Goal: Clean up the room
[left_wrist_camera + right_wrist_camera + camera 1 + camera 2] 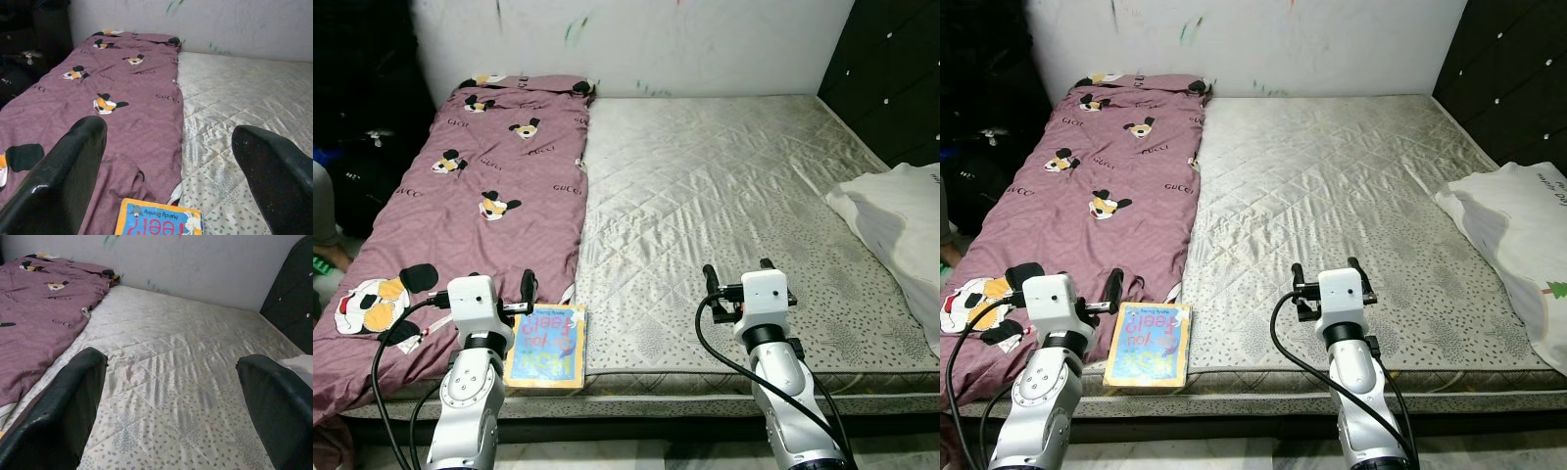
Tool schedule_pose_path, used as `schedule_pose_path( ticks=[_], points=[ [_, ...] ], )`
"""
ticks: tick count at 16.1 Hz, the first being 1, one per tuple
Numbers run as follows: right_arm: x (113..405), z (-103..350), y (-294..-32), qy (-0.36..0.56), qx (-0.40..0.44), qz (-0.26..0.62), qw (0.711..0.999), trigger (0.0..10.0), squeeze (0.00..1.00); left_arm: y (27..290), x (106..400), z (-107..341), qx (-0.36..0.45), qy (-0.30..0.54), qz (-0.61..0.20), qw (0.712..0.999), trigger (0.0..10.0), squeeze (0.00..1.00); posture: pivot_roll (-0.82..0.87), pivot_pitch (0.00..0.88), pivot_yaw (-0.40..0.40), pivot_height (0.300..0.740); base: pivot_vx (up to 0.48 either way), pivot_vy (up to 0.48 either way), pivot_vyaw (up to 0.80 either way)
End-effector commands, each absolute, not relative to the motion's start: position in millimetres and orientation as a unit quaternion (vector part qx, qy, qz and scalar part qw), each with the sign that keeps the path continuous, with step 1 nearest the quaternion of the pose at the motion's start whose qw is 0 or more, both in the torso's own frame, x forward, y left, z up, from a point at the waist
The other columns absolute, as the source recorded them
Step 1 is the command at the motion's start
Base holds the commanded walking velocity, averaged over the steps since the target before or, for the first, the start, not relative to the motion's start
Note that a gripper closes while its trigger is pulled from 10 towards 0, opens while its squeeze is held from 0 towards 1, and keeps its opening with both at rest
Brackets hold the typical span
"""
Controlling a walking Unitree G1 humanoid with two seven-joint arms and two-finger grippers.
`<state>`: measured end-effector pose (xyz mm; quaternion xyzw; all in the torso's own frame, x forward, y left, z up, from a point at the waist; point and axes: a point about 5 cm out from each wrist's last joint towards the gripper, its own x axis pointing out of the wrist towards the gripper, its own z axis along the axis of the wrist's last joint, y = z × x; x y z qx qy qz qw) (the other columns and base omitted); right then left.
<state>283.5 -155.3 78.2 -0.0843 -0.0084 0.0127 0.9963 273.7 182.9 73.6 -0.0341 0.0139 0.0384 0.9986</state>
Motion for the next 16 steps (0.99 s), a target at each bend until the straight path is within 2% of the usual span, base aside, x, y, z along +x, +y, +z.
schedule_pose_path(
  ticks=[1, 6, 10, 16],
  points=[
    [285.4, 80.1, -155.1, -0.013, -0.084, 0.014, 0.996, 10.0, 0.0, 185.0, 274.8, 74.4, -0.033, 0.012, 0.036, 0.999, 10.0, 0.0, 0.01, 0.0, -0.002, 0.74, 0.0, 0.0, 0.0],
    [286.7, 78.1, -154.2, -0.009, -0.083, 0.019, 0.996, 10.0, 0.0, 184.1, 275.6, 73.0, -0.037, 0.013, 0.031, 0.999, 10.0, 0.0, 0.01, 0.0, -0.001, 0.74, 0.253, 0.0, 0.0],
    [286.7, 76.9, -154.2, -0.007, -0.083, 0.023, 0.996, 10.0, 0.0, 185.0, 275.7, 70.0, -0.051, 0.022, 0.037, 0.998, 10.0, 0.0, 0.01, 0.0, -0.006, 0.74, 0.0, 0.0, 0.0],
    [286.6, 76.2, -153.8, -0.004, -0.083, 0.026, 0.996, 10.0, 0.0, 183.8, 275.6, 68.8, -0.054, 0.026, 0.033, 0.998, 10.0, 0.0, 0.01, 0.0, -0.006, 0.74, 0.0, 0.422, 0.0]
  ],
)
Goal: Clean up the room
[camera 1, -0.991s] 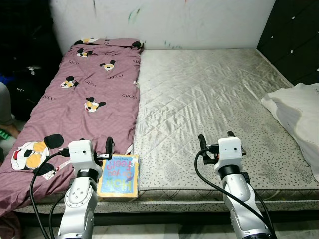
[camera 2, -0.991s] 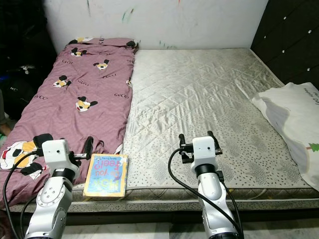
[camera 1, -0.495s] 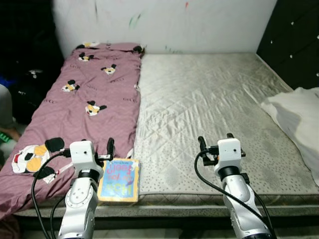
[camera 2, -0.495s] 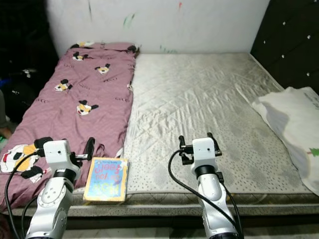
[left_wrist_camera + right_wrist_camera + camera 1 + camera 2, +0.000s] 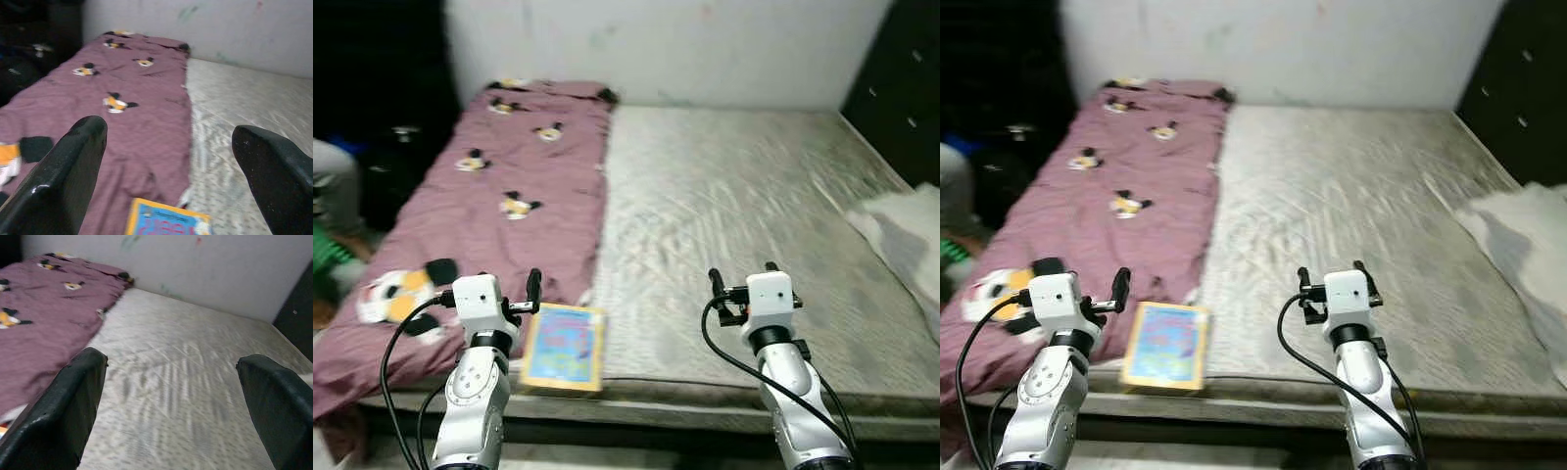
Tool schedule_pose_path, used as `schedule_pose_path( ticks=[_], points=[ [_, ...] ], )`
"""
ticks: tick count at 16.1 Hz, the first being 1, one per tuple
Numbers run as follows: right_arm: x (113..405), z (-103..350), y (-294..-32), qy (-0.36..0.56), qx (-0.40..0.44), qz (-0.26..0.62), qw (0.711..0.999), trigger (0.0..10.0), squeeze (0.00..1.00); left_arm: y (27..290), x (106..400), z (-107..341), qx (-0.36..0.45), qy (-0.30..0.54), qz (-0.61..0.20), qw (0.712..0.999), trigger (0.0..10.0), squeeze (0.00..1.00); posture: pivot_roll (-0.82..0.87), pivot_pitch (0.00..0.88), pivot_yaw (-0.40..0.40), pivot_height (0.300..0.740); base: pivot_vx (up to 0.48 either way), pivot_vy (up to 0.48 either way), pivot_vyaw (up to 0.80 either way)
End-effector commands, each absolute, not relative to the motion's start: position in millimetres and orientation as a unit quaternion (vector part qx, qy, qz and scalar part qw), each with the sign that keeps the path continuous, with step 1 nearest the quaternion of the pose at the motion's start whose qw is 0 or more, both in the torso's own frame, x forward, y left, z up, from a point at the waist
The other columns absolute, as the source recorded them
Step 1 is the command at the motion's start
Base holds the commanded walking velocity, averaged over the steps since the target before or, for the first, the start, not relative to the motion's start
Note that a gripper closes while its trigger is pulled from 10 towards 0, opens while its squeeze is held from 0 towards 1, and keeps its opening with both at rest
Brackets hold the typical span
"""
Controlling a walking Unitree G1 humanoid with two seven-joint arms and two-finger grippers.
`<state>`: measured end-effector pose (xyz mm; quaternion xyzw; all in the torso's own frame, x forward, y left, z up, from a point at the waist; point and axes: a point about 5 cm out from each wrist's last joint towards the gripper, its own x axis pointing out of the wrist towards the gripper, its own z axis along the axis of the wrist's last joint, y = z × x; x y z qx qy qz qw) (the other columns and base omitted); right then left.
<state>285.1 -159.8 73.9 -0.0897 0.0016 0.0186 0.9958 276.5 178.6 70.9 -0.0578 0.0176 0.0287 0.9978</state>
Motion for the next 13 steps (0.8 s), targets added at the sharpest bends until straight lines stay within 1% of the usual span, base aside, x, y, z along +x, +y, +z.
schedule_pose_path(
  ticks=[1, 4, 10, 13],
  points=[
    [286.4, 76.0, -153.8, -0.004, -0.084, 0.026, 0.996, 10.0, 0.0, 183.7, 275.6, 68.5, -0.054, 0.026, 0.032, 0.998, 10.0, 0.0, 0.0, 0.0, -0.006, 0.74, 0.0, 0.48, 0.0],
    [286.6, 75.4, -153.8, -0.002, -0.084, 0.028, 0.996, 10.0, 0.0, 183.4, 275.5, 68.6, -0.055, 0.025, 0.033, 0.998, 10.0, 0.0, 0.0, 0.0, -0.006, 0.74, 0.0, 0.48, 0.0],
    [287.6, 75.1, -152.5, 0.0, -0.086, 0.033, 0.996, 10.0, 0.0, 184.3, 275.5, 70.4, -0.061, 0.019, 0.035, 0.997, 10.0, 0.0, 0.0, 0.0, -0.007, 0.74, 0.0, 0.0, 0.0],
    [287.8, 74.8, -152.1, 0.001, -0.085, 0.034, 0.996, 10.0, 0.0, 184.2, 275.8, 70.3, -0.06, 0.019, 0.033, 0.997, 10.0, 0.0, 0.0, 0.0, -0.006, 0.74, 0.265, 0.0, 0.0]
  ],
)
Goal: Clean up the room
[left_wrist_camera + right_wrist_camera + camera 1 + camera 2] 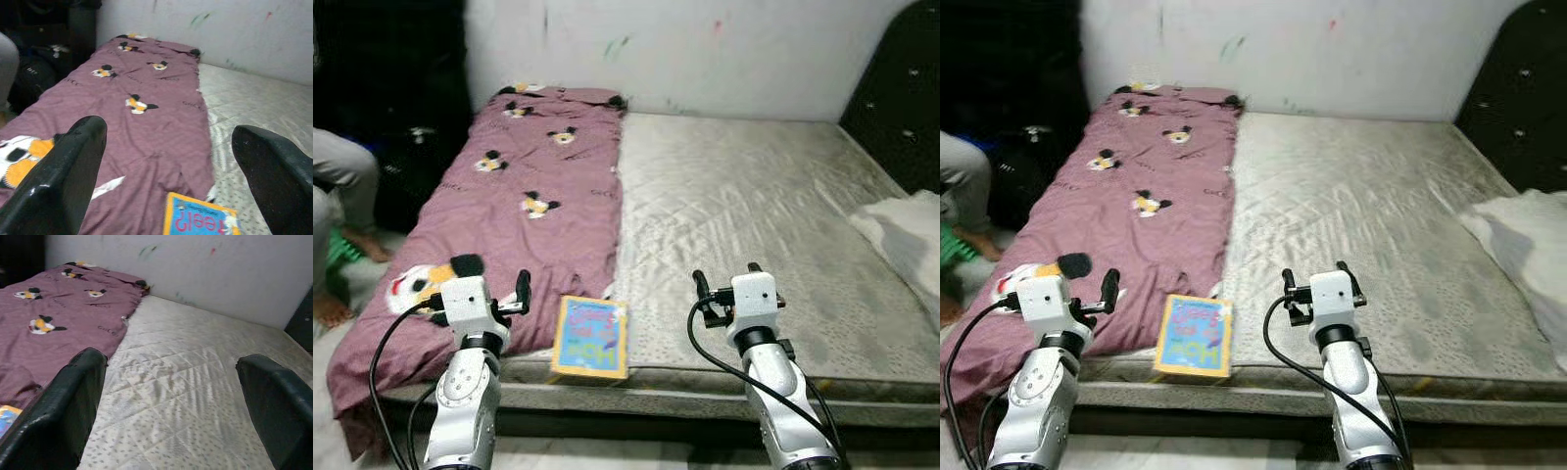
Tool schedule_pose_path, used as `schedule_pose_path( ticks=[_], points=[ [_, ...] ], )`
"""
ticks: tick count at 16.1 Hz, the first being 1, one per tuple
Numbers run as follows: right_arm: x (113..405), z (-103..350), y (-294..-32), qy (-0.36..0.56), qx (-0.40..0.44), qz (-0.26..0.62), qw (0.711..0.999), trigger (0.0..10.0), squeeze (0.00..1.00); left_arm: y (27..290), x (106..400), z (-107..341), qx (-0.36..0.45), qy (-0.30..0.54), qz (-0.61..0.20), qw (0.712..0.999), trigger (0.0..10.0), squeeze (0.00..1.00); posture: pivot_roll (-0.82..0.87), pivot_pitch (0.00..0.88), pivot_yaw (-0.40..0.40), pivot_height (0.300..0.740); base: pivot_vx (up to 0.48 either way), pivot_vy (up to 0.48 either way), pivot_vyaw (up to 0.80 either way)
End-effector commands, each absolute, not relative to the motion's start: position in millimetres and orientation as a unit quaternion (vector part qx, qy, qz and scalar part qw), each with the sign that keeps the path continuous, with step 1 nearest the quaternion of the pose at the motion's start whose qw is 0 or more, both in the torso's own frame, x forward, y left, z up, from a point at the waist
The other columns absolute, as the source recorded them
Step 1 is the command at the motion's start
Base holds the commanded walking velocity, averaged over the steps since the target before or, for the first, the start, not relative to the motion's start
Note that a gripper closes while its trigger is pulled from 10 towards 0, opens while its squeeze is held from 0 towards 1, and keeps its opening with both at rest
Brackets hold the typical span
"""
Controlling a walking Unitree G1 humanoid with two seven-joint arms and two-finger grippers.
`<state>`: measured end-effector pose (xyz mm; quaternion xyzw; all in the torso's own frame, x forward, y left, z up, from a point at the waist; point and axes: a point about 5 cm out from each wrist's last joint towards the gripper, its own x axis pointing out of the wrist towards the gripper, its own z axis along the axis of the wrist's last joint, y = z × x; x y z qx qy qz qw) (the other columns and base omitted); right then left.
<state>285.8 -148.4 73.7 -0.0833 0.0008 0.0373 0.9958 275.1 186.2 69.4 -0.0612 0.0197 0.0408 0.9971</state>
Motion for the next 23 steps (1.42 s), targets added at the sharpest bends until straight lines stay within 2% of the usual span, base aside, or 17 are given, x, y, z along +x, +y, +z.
schedule_pose_path(
  ticks=[1, 9, 18, 21, 23],
  points=[
    [287.9, 74.6, -152.1, 0.001, -0.084, 0.034, 0.996, 10.0, 0.0, 184.0, 275.8, 70.3, -0.061, 0.019, 0.032, 0.997, 10.0, 0.0, 0.0, 0.0, -0.006, 0.74, 0.285, 0.0, 0.0],
    [288.1, 73.8, -152.1, 0.004, -0.083, 0.035, 0.996, 10.0, 0.0, 183.7, 276.0, 69.7, -0.061, 0.02, 0.03, 0.998, 10.0, 0.0, 0.0, 0.0, -0.007, 0.74, 0.282, 0.0, 0.0],
    [288.9, 73.7, -151.9, 0.005, -0.078, 0.036, 0.996, 10.0, 0.0, 183.9, 277.1, 66.9, -0.076, 0.032, 0.03, 0.996, 10.0, 0.0, 0.0, 0.0, -0.007, 0.74, 0.032, 0.0, 0.0],
    [289.2, 73.4, -151.9, 0.007, -0.079, 0.035, 0.996, 10.0, 0.0, 183.9, 277.6, 66.2, -0.08, 0.036, 0.03, 0.996, 10.0, 0.0, 0.0, 0.0, -0.006, 0.74, 0.0, 0.406, 0.0],
    [289.2, 72.7, -151.9, 0.009, -0.08, 0.036, 0.996, 10.0, 0.0, 184.0, 277.6, 66.2, -0.079, 0.035, 0.031, 0.996, 10.0, 0.0, 0.0, 0.0, -0.006, 0.74, 0.0, 0.48, -0.72]
  ],
)
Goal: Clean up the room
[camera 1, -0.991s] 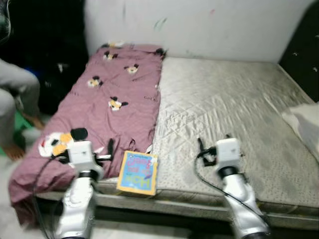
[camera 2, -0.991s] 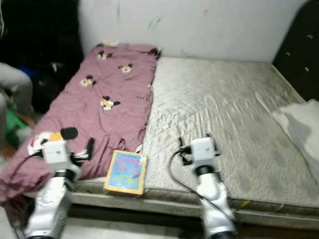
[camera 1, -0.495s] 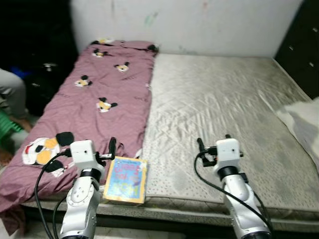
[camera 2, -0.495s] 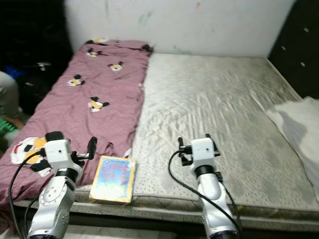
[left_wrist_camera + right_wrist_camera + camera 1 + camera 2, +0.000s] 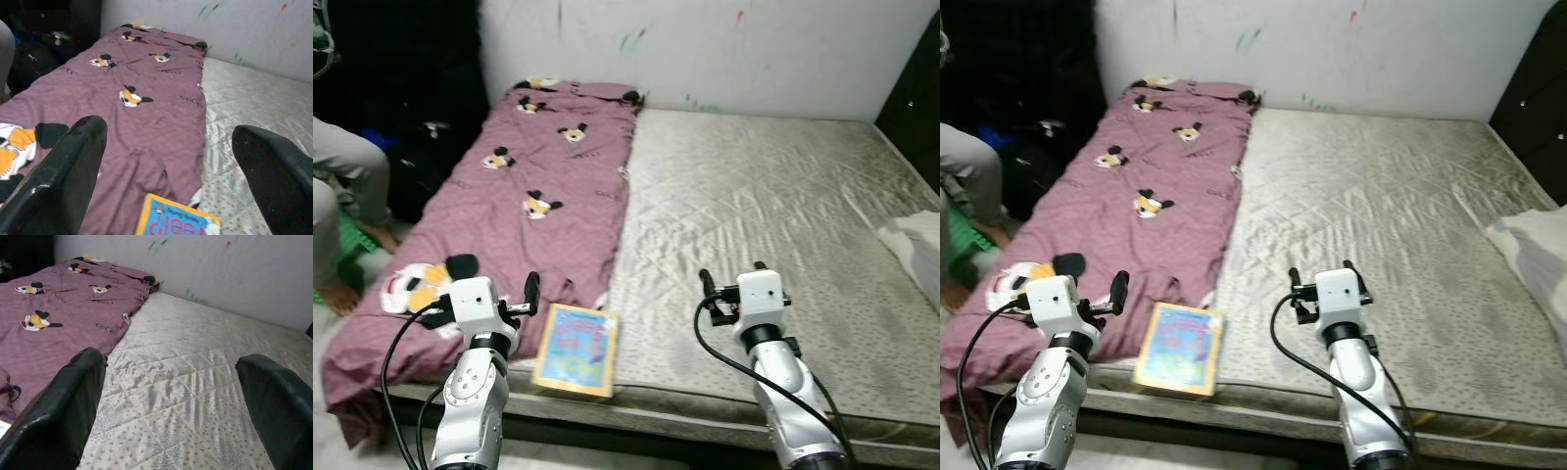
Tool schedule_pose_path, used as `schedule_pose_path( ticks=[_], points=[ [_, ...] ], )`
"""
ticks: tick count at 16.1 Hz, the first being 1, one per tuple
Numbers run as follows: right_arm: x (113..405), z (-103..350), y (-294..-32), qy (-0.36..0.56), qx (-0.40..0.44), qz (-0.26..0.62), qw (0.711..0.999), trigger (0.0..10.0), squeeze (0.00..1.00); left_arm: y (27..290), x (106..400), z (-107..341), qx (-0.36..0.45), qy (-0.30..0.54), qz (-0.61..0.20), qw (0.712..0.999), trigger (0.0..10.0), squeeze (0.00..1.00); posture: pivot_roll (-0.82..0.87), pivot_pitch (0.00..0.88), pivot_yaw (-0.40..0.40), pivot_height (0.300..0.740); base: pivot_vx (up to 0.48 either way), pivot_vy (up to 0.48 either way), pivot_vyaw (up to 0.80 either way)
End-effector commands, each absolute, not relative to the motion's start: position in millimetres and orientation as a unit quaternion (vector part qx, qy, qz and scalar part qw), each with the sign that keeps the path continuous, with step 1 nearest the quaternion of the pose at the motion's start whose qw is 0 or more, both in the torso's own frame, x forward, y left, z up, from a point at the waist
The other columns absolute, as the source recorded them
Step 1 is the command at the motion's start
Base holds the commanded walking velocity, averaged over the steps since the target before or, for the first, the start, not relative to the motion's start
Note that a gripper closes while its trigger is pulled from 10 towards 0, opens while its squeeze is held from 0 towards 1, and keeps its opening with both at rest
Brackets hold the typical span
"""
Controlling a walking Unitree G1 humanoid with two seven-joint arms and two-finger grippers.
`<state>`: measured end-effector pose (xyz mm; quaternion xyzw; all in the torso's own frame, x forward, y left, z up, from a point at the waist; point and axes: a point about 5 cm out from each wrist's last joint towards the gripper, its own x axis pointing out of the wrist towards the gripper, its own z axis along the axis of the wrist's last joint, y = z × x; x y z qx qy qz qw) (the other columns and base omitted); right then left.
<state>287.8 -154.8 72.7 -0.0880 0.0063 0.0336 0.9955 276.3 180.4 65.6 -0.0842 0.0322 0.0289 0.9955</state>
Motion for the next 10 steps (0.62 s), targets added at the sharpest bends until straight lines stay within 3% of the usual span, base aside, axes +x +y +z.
schedule_pose_path(
  ticks=[1, 6, 8, 10],
  points=[
    [289.2, 72.7, -151.8, 0.009, -0.08, 0.036, 0.996, 10.0, 0.0, 184.1, 277.7, 66.0, -0.078, 0.036, 0.031, 0.996, 10.0, 0.0, 0.0, 0.0, -0.006, 0.74, 0.0, 0.48, -0.8],
    [288.8, 71.2, -151.7, 0.01, -0.082, 0.04, 0.996, 10.0, 0.0, 182.6, 277.6, 65.8, -0.082, 0.031, 0.03, 0.996, 10.0, 0.0, 0.0, 0.0, -0.007, 0.74, 0.0, 0.48, -0.08],
    [288.2, 70.3, -151.0, 0.011, -0.084, 0.042, 0.996, 10.0, 0.0, 181.9, 276.5, 66.3, -0.08, 0.025, 0.025, 0.996, 10.0, 0.0, -0.01, 0.0, -0.006, 0.74, 0.0, 0.0, 0.0],
    [289.9, 69.4, -151.1, 0.013, -0.086, 0.042, 0.995, 10.0, 0.0, 182.1, 277.3, 65.8, -0.083, 0.025, 0.027, 0.996, 10.0, 0.0, -0.01, 0.0, -0.006, 0.74, 0.403, 0.0, 0.0]
  ],
)
